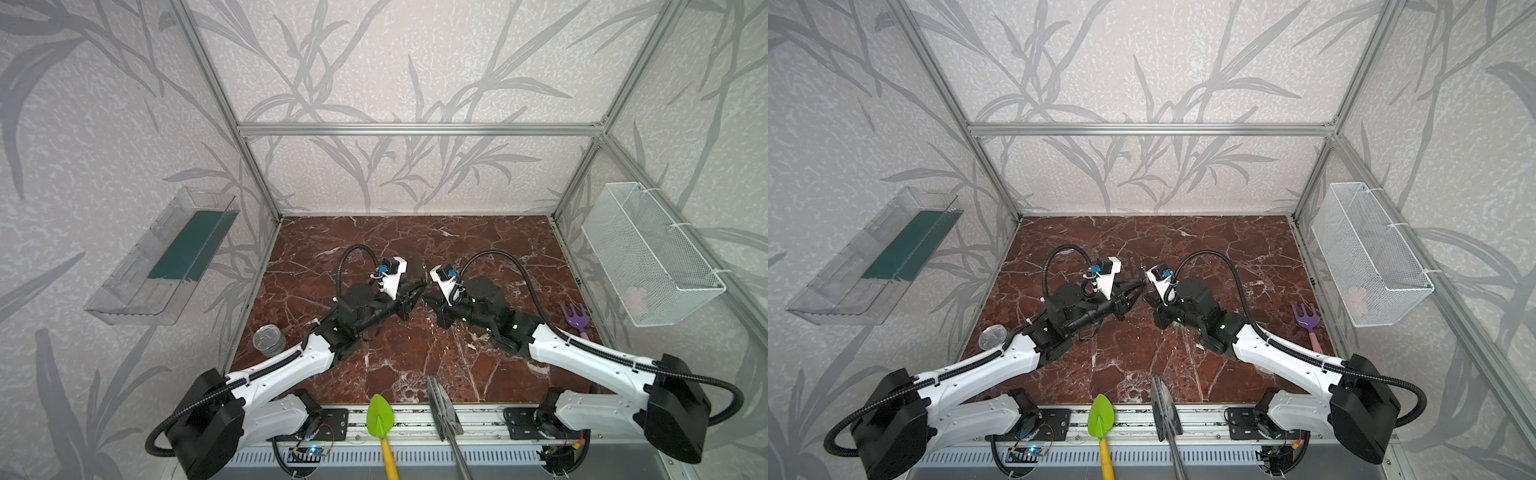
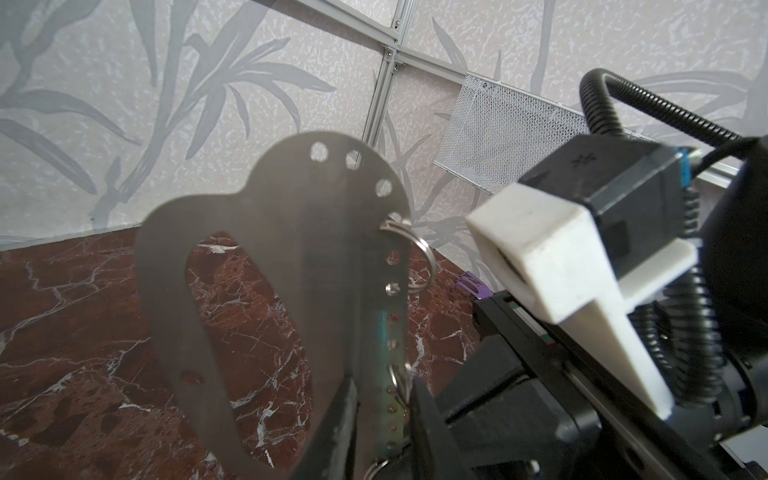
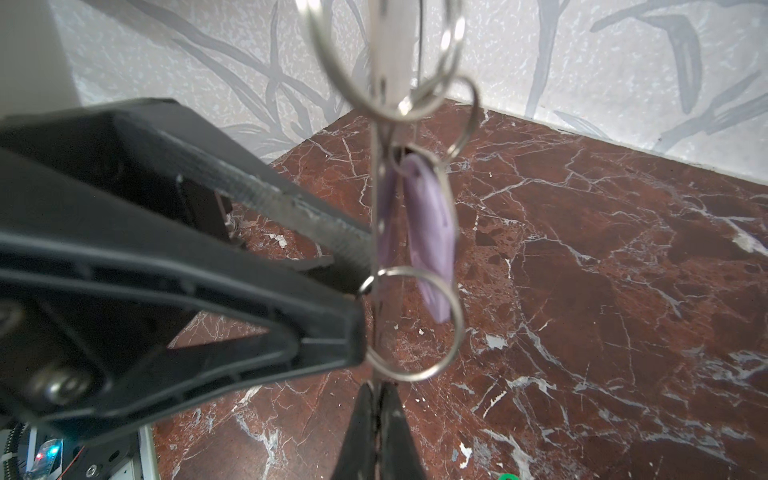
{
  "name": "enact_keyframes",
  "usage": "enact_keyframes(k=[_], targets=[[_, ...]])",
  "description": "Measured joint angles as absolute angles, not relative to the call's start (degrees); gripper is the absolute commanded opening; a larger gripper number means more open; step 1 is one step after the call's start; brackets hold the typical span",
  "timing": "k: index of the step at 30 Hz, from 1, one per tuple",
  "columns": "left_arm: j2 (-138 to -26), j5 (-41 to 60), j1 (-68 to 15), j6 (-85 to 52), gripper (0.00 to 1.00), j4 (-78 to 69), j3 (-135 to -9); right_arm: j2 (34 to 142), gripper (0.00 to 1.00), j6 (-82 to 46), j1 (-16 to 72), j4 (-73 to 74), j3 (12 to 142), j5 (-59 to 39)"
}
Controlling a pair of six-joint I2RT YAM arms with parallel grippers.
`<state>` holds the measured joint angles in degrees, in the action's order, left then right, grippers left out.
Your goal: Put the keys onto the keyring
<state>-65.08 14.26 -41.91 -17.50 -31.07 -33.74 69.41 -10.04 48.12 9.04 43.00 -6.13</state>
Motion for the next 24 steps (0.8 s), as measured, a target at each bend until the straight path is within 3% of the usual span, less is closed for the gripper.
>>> enact_keyframes(k=[11,17,24], targets=[[-63.5,11.9,-42.0,-15.5,0.18,-27.1,-33.8,69.4,0.00,-9.3,48.6,8.2,43.0,-6.1],[-62.3,13.0,-42.0,-14.4,0.28,-25.6,-33.8,69.4,0.00,-9.1,48.8,8.3,43.0,-6.5],[-62.0,15.2,-42.0,-14.1,0.30,-25.7,-33.8,69.4,0.00,-9.1,48.8,8.3,43.0,-7.1]])
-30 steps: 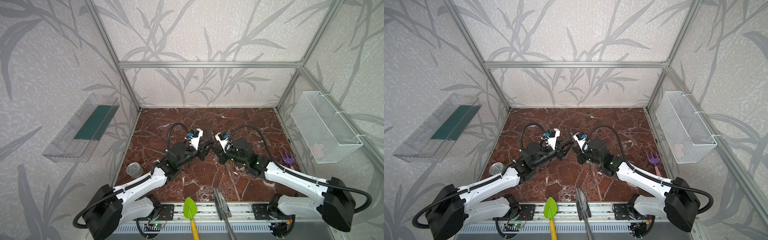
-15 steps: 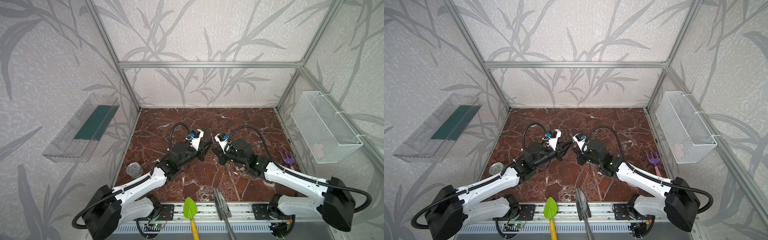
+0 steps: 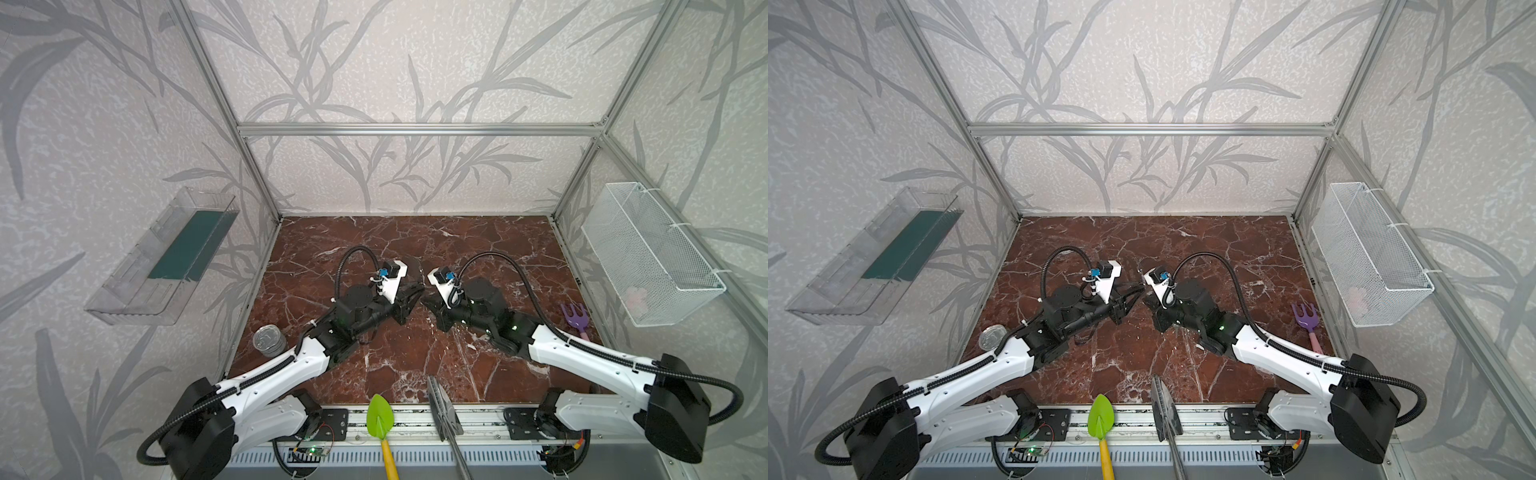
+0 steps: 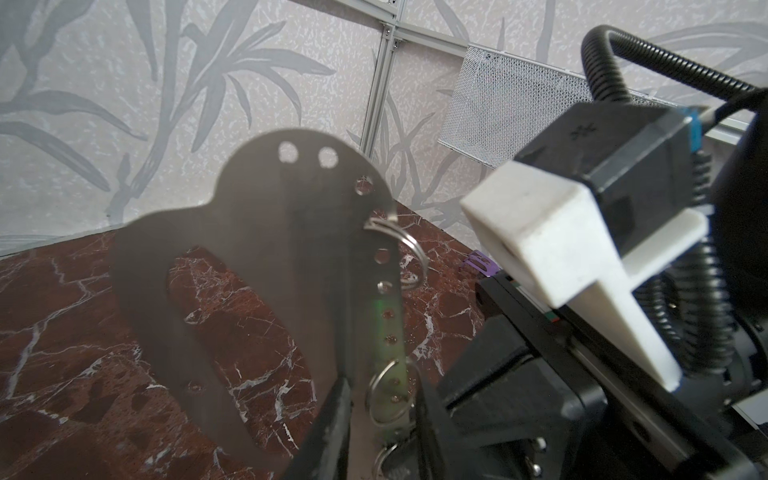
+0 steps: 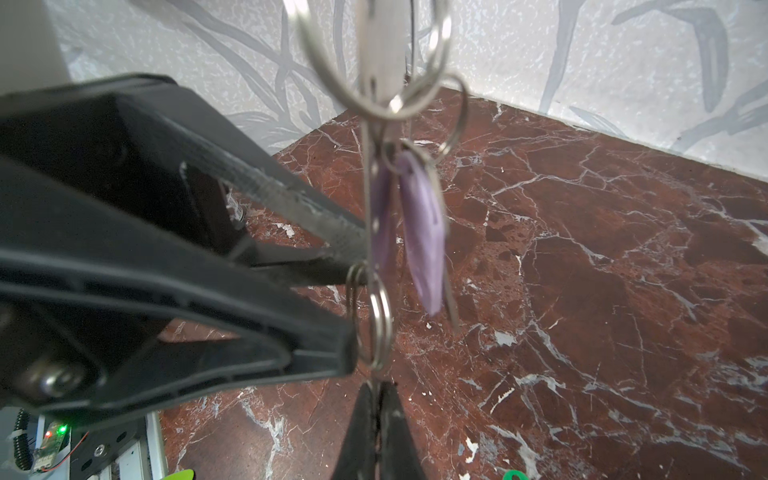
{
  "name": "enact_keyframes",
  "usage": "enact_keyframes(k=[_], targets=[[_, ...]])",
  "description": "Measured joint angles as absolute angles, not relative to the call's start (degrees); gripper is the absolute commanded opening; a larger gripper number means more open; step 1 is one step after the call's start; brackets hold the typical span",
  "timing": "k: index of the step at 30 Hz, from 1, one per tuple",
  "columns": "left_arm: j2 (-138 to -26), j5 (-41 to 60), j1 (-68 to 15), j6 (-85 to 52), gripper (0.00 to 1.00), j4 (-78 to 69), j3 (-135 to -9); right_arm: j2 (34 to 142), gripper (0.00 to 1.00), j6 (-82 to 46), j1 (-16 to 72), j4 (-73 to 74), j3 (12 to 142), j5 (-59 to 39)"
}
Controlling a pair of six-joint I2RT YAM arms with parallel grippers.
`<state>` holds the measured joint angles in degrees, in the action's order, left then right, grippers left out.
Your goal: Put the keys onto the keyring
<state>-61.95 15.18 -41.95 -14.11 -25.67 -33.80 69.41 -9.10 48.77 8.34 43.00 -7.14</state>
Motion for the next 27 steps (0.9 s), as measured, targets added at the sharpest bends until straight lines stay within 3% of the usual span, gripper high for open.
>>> enact_keyframes(k=[8,20,27], targets=[[-62.0,15.4,-42.0,-14.2,0.29,-25.6,-33.8,69.4,0.00,-9.0,48.8,8.3,43.0,-7.5],[-62.5,16.3,-42.0,-14.5,0.13,-25.2,-33.8,69.3,0.00,-8.4,48.8,8.3,43.0,-6.9],[-62.4,16.5,-42.0,-14.5,0.09,-25.2,-33.8,69.3,0.00,-8.3,48.9,8.3,43.0,-6.7]])
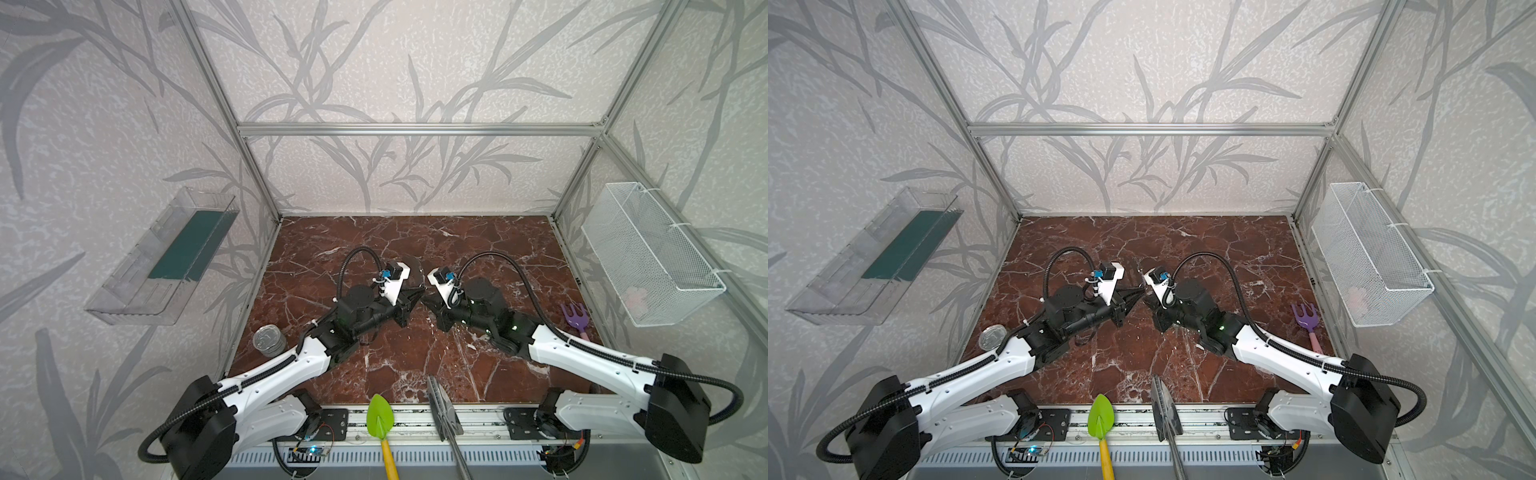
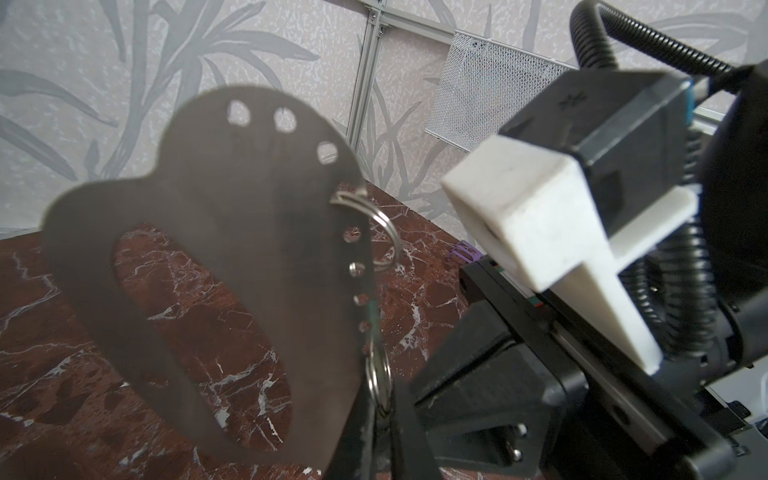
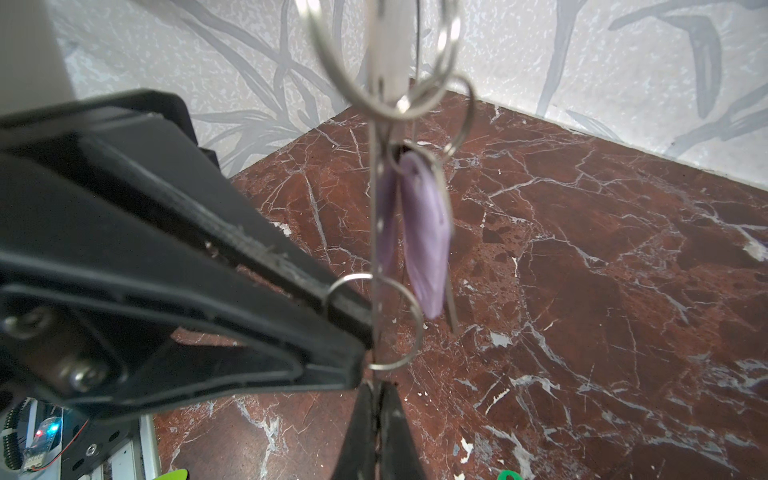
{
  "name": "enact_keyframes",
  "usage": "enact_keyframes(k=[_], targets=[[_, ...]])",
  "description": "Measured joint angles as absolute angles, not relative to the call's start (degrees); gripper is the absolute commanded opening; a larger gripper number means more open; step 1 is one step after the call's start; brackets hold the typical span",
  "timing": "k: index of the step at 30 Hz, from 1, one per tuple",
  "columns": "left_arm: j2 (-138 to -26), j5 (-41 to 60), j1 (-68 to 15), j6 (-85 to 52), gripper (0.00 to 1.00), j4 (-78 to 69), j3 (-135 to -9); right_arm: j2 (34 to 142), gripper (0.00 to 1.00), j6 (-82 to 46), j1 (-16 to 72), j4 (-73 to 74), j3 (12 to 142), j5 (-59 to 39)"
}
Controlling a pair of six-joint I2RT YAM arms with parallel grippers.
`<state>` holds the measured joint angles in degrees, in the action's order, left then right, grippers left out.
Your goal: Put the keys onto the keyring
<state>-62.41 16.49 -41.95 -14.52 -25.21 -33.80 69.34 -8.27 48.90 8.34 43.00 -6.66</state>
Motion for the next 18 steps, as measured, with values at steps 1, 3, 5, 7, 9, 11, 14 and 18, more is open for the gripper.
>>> enact_keyframes(k=[1,3,5,7,9,11,14,18], targets=[[-62.3,16.5,-42.0,-14.5,0.08,-25.2,-33.8,69.3,0.00,-8.3,48.9,8.4,43.0,-6.6],[-62.1,16.4,-42.1,-14.5,0.06,-25.1,-33.8,69.3,0.00,-8.2,49.0,8.5,43.0,-6.6],[-61.9,16.3,-42.2,-14.5,0.04,-25.1,-33.8,69.3,0.00,-8.1,49.0,8.7,43.0,-6.7],[-61.7,16.3,-42.3,-14.6,0.02,-25.1,-33.8,69.3,0.00,-8.1,49.0,9.0,43.0,-6.7],[-61.6,16.1,-42.3,-14.6,0.00,-25.1,-33.8,69.3,0.00,-8.0,49.1,9.2,43.0,-6.7],[-61.4,16.0,-42.3,-14.6,0.00,-25.0,-33.8,69.3,0.00,-8.0,49.1,9.4,43.0,-6.7],[-61.1,15.6,-42.4,-14.6,0.00,-25.1,-33.8,69.3,0.00,-8.0,49.1,9.8,43.0,-6.7],[-60.7,15.1,-42.5,-14.8,0.00,-25.3,-33.8,68.9,0.00,-8.1,49.2,10.5,42.9,-6.6]])
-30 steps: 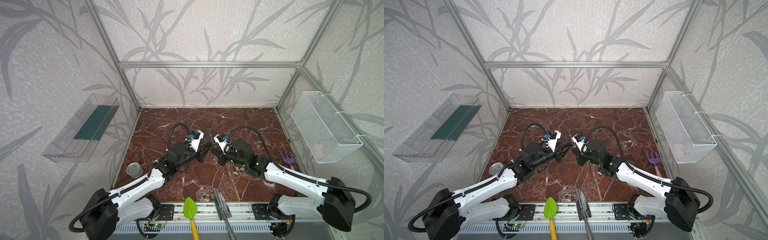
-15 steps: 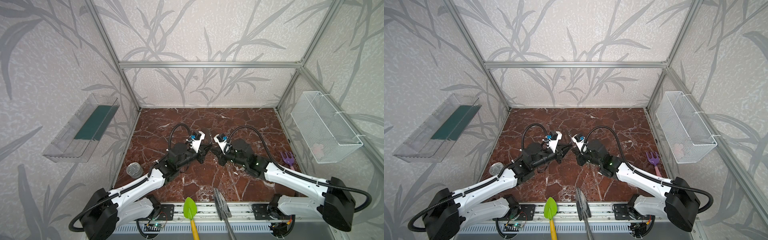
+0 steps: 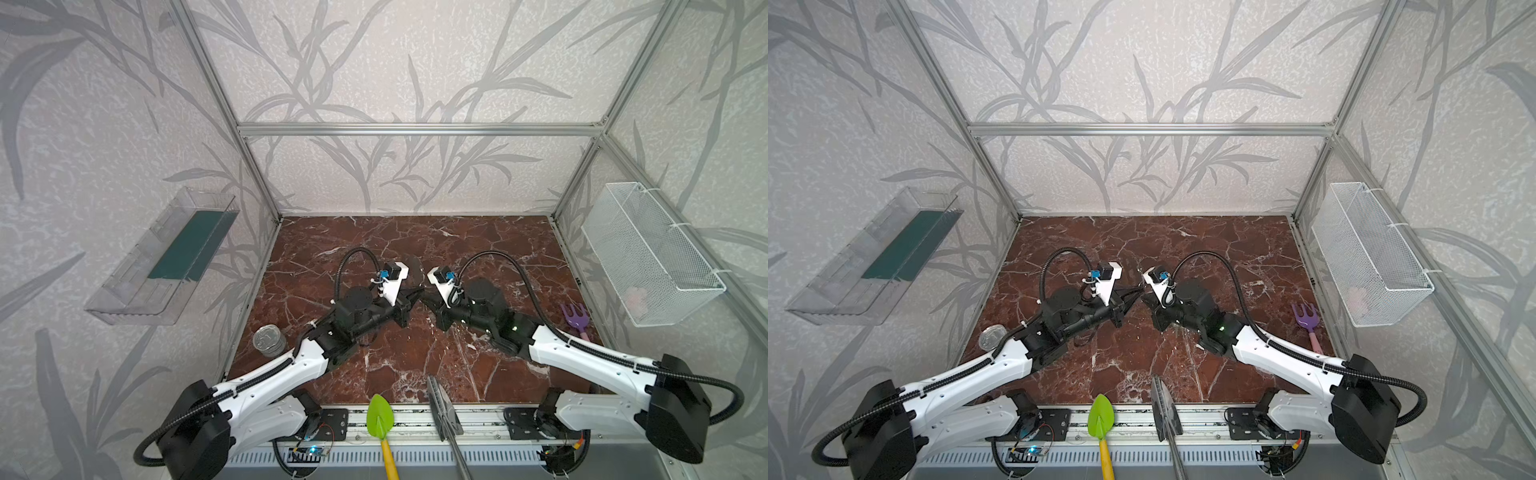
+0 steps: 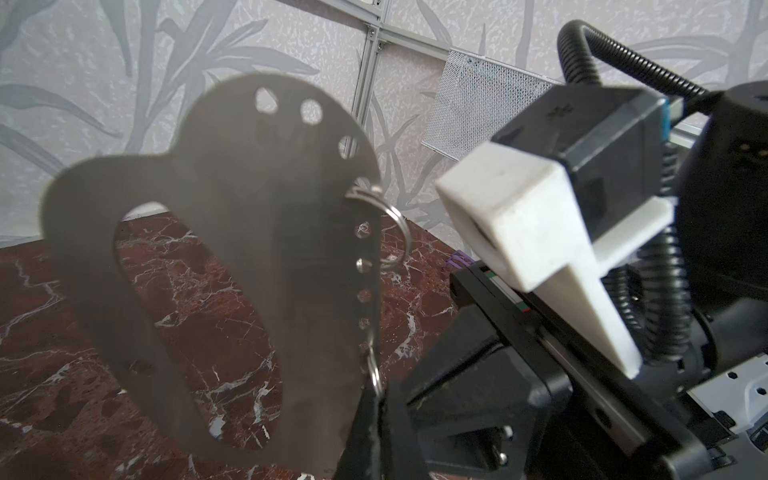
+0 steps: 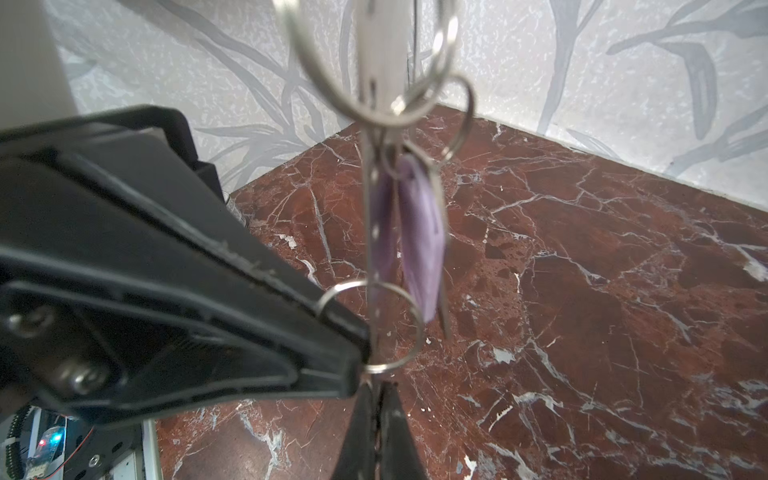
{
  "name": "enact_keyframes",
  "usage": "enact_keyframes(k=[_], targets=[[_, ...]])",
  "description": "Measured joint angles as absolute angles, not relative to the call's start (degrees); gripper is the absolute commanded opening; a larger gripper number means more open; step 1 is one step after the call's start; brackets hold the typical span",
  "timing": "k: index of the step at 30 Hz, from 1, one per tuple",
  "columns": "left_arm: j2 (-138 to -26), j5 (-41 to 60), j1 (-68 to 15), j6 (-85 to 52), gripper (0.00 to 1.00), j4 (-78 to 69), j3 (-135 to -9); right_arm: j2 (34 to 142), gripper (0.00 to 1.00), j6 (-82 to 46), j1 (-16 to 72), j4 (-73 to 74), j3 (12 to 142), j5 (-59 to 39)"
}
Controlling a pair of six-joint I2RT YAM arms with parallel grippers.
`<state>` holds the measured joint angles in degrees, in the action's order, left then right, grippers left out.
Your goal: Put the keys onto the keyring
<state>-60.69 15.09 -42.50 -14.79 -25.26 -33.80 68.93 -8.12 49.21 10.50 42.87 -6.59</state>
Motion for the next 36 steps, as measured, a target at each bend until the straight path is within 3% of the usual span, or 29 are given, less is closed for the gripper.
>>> enact_keyframes(k=[19,36], targets=[[-57.9,12.5,-43.1,-16.1,0.00,-27.0,-32.4,68.5,0.00,-11.8,49.6,14.2,42.1,-7.6],[-55.5,16.2,-42.5,-13.0,0.00,-16.4,-34.6,67.8,0.00,-6.1,49.8,7.9,43.2,-8.1]])
